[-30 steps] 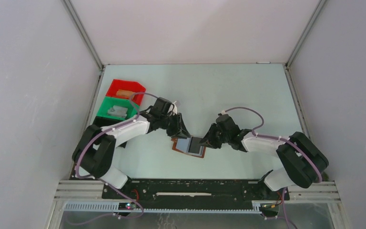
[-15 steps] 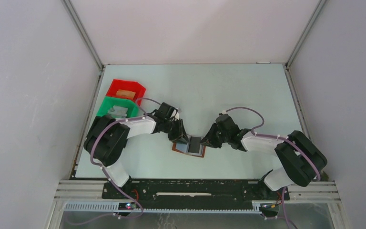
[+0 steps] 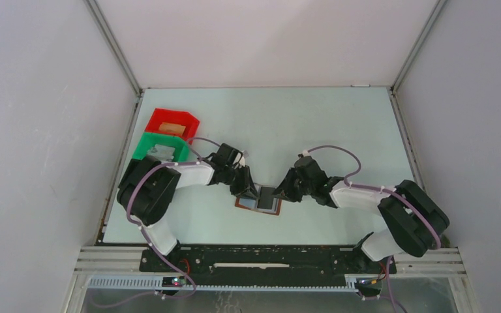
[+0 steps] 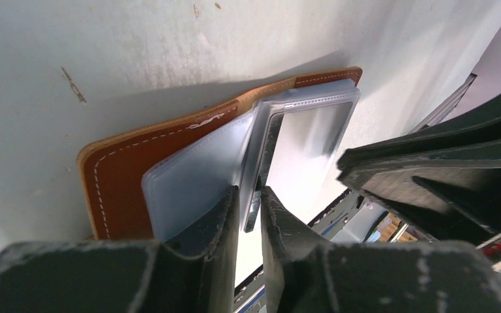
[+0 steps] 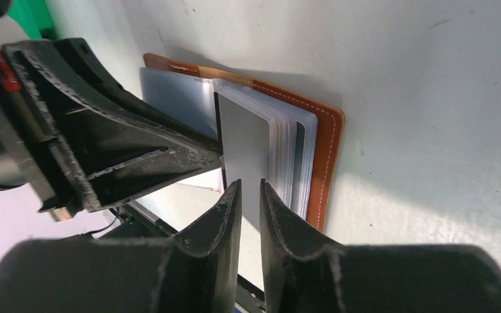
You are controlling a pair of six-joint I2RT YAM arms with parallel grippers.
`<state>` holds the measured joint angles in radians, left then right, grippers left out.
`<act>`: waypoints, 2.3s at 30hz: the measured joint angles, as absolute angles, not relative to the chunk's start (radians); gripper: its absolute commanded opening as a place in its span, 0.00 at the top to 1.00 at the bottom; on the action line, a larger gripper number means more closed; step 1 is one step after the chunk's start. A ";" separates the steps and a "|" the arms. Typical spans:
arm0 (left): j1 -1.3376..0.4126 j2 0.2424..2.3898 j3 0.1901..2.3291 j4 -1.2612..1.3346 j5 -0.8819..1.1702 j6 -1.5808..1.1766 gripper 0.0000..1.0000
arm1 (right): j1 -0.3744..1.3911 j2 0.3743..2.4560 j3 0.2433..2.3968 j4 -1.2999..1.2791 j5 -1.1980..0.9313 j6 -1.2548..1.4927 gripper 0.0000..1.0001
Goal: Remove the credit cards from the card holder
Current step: Remove the credit card from the card holder.
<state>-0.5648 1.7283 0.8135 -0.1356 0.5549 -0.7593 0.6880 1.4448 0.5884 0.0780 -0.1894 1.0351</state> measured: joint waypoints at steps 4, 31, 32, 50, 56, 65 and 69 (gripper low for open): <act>-0.565 1.728 0.813 -0.135 0.555 -0.760 0.77 | 0.705 1.504 0.588 0.109 -0.210 1.044 0.77; -0.563 1.728 0.785 -0.083 0.567 -0.771 0.75 | 0.737 1.480 0.596 0.094 -0.150 1.054 0.77; -0.562 1.728 0.784 -0.080 0.572 -0.772 0.75 | 0.739 1.482 0.596 0.091 -0.146 1.054 0.77; -0.561 1.728 0.775 -0.065 0.587 -0.771 0.74 | 0.771 1.454 0.596 0.041 -0.075 1.058 0.77; -0.561 1.728 0.773 -0.062 0.589 -0.771 0.75 | 0.777 1.466 0.596 0.042 -0.075 1.063 0.77; -0.559 1.726 0.766 -0.064 0.602 -0.767 0.83 | 0.777 1.487 0.596 0.072 -0.078 1.069 0.77; -0.553 1.724 0.765 -0.071 0.602 -0.760 0.92 | 0.774 1.505 0.597 0.101 -0.087 1.074 0.77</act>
<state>-0.5529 1.7241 0.7647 -0.0708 0.6022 -0.7601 0.7742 1.5055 0.5968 0.1009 -0.0868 1.0740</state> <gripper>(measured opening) 0.137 0.232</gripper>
